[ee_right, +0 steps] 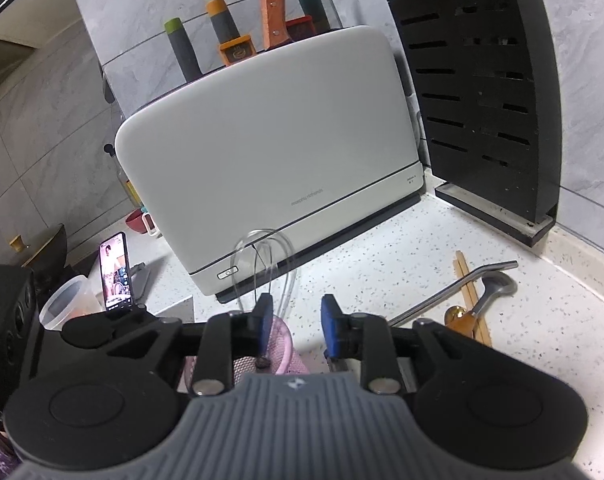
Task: Organize utensils
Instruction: 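Open the right gripper and move it back to the utensil pile, then grasp the wooden-handled metal spoon with the right gripper and lift it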
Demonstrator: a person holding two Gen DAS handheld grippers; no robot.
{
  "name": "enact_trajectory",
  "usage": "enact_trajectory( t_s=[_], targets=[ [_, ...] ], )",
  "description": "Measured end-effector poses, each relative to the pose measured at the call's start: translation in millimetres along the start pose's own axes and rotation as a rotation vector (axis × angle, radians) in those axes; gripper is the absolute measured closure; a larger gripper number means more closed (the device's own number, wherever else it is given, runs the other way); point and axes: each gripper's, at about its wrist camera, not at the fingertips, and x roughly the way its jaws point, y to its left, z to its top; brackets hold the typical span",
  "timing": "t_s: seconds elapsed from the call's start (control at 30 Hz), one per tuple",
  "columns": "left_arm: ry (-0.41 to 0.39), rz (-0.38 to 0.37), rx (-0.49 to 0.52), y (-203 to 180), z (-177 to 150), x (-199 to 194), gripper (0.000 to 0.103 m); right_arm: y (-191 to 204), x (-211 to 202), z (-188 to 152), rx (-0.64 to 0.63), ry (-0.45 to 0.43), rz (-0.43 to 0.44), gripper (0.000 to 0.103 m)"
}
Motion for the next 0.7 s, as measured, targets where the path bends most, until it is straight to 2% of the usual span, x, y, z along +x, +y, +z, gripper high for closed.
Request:
enact_trajectory(
  t_s=[0.17, 0.23, 0.33, 0.4, 0.57, 0.7],
  targets=[
    [0.000, -0.001, 0.001, 0.5, -0.1, 0.0, 0.000, -2.1, -5.5, 3.9, 0.008, 0.014, -0.031, 0.077],
    [0.000, -0.002, 0.002, 0.6, -0.2, 0.0, 0.000, -4.3, -4.9, 6.0, 0.027, 0.057, -0.074, 0.076],
    [0.000, -0.002, 0.005, -0.1, 0.3, 0.1, 0.000, -6.4, -2.0, 5.1, 0.036, 0.130, -0.146, 0.068],
    [-0.001, -0.003, 0.006, -0.8, 0.4, 0.2, 0.000, -7.5, -1.7, 1.6, 0.025, 0.164, -0.166, 0.068],
    [-0.003, -0.011, 0.013, -2.8, -0.1, -0.1, 0.000, -27.1, -5.5, -11.5, 0.141, 0.206, -0.192, 0.068],
    [-0.005, -0.018, 0.026, -5.6, -1.0, -1.0, 0.000, -42.6, -5.2, -17.2, 0.189, 0.216, -0.272, 0.068]
  ],
)
